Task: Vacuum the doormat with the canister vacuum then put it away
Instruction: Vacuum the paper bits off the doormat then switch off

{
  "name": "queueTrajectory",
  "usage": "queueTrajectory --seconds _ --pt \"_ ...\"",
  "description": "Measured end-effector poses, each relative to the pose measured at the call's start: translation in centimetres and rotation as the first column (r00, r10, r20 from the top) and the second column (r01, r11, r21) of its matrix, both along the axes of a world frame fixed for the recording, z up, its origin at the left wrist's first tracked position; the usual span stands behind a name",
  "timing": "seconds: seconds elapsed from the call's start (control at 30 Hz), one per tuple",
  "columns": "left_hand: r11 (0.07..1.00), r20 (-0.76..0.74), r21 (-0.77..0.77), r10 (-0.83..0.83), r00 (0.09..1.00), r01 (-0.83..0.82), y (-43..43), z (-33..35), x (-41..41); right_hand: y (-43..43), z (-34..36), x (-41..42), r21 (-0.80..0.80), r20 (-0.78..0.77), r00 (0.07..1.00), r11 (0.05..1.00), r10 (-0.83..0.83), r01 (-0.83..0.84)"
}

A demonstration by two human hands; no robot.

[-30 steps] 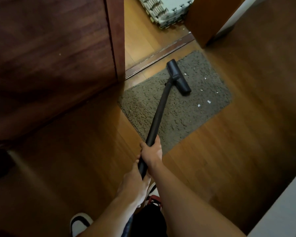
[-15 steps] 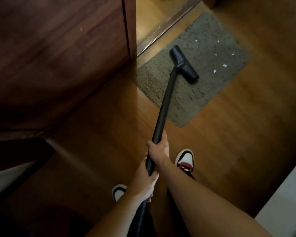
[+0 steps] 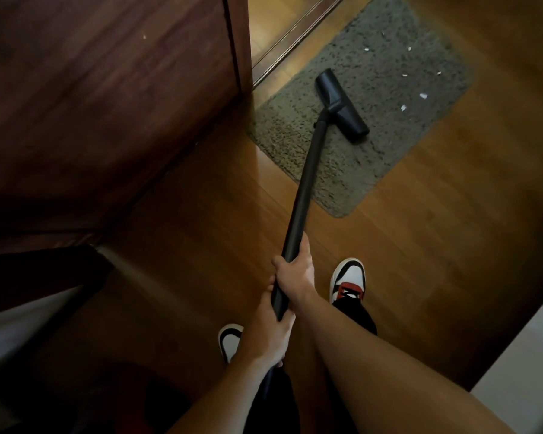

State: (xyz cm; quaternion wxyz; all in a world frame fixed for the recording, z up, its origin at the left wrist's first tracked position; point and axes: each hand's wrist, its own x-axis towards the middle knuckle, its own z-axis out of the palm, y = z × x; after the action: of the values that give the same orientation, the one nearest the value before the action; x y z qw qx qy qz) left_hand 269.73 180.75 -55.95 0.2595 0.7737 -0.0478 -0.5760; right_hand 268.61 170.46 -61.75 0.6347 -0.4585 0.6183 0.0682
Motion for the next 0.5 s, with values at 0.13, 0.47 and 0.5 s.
queueTrajectory --seconds 0.13,0.47,0.5 --pt "0.999 0.045 0.027 0.034 0.998 -0.035 -3.4 -1.0 -0.8 -3.5 -0.5 -0.2 0.001 0.012 0.999 0.999 0.047 -0.047" --pt "0.993 0.05 0.109 0.04 0.998 -0.045 -14.4 -1.7 0.1 -14.8 -0.9 1.0 -0.031 0.041 0.993 0.994 0.11 -0.109" --pt "0.992 0.044 0.121 0.041 0.998 -0.046 -15.7 -1.9 0.3 -15.9 -1.0 1.1 -0.036 0.039 0.993 0.993 0.114 -0.113"
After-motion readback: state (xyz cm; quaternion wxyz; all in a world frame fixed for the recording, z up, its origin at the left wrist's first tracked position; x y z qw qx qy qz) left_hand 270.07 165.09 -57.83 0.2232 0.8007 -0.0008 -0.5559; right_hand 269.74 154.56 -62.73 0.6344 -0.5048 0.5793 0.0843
